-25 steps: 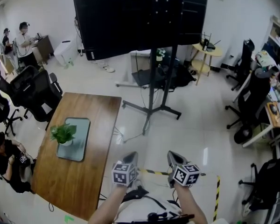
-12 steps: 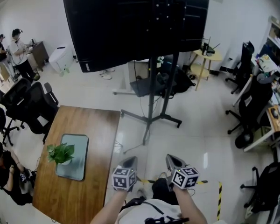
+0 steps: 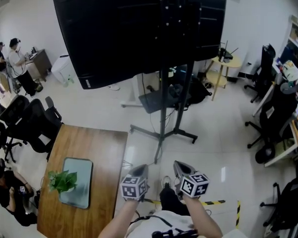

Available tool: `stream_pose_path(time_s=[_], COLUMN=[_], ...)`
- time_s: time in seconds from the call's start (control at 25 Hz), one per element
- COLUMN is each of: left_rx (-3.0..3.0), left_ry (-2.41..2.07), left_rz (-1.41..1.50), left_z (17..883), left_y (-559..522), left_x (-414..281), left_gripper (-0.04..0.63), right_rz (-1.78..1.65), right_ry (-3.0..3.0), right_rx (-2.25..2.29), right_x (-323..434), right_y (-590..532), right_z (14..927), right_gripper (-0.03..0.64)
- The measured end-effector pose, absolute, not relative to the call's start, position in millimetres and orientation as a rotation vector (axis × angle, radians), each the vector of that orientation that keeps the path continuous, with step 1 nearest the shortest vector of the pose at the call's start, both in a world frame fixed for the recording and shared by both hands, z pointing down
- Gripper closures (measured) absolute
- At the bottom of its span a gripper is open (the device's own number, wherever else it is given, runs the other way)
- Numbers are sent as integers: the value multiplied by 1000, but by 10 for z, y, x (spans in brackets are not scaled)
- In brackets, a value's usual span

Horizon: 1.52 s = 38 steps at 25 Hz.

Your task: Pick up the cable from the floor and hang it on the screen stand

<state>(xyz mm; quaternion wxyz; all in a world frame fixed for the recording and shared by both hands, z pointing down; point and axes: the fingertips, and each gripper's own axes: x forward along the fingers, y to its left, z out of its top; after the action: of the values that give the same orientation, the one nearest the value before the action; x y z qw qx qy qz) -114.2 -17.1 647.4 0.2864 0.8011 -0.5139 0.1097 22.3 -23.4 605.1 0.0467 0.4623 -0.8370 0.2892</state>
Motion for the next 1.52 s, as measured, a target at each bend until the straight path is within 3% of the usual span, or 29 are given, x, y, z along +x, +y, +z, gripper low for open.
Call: stream_pose_path(time_s=[0.48, 1.12, 1.24, 1.52], left_rx=[2084, 1967, 1911, 1883], left_ry=[-1398, -1497, -1485, -1518], left_rz=[353, 559, 608, 747], left_z=[6753, 7876, 8192, 8776], left_y=[-1992, -4123, -4441, -5101], left_x=[-1076, -1223, -1287, -1325], left_gripper=[595, 595, 509, 480], right_rz=[893, 925, 940, 967], right_ry=[-2525, -2474, -2470, -2449], right_rx=[1349, 1205, 1211, 1236], right_x=[346, 356, 345, 421], right_y=[-1818, -3297, -3501, -3731], right_z=[6206, 6826, 6917, 7078], right_gripper=[614, 614, 614, 614])
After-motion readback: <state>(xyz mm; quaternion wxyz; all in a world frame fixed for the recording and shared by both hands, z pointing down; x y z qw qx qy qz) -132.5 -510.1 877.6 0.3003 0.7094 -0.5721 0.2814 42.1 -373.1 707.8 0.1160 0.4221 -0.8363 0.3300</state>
